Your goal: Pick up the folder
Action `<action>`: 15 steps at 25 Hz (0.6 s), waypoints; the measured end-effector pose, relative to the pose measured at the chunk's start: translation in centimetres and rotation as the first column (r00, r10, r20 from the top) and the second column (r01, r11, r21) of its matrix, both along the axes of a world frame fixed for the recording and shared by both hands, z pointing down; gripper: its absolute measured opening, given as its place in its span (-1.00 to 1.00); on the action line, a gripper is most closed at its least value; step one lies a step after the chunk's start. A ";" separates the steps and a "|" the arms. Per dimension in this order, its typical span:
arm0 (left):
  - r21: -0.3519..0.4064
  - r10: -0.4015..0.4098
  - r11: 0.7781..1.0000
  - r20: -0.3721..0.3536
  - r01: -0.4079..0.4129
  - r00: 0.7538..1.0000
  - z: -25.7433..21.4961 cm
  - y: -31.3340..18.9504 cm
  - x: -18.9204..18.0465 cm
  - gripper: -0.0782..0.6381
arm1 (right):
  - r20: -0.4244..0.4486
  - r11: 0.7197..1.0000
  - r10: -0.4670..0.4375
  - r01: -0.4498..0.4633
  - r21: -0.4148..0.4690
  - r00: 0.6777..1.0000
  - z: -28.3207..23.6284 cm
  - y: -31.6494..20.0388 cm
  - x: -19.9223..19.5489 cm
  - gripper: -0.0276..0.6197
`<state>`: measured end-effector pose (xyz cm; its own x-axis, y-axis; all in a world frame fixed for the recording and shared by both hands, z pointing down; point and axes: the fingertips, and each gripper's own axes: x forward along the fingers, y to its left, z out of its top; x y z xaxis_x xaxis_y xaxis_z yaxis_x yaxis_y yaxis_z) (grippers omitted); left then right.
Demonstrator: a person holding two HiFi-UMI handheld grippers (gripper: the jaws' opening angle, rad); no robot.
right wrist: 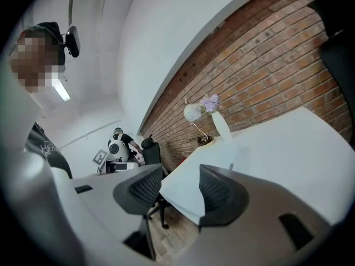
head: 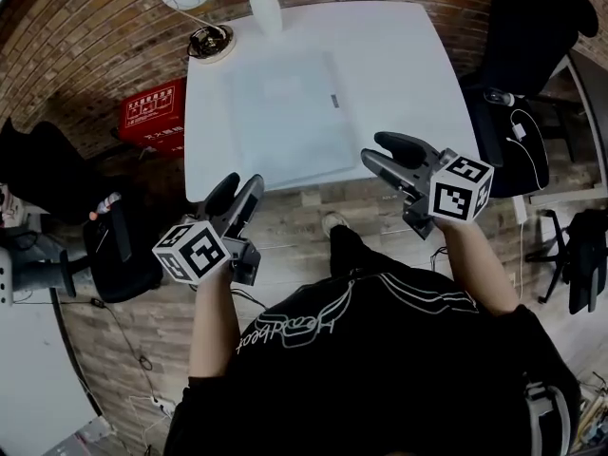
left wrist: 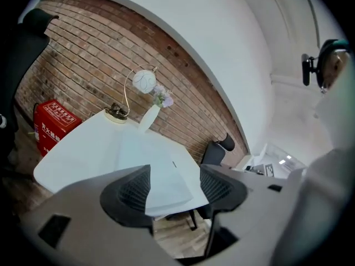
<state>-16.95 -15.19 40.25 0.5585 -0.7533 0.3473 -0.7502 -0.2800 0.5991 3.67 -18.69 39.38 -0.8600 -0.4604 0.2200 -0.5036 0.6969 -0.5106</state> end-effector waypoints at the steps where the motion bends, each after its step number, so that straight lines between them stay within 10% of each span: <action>1: -0.017 -0.002 1.000 0.013 0.003 1.000 0.9 -0.9 -0.3 -0.06 | -0.003 1.000 -0.002 0.002 -0.018 1.000 0.7 -1.0 -0.3 -0.37; 15: -0.218 0.010 0.976 0.082 0.008 0.997 10.1 -9.2 -3.7 -0.06 | -0.116 0.981 -0.025 0.002 -0.195 0.993 9.9 -9.7 -3.3 -0.37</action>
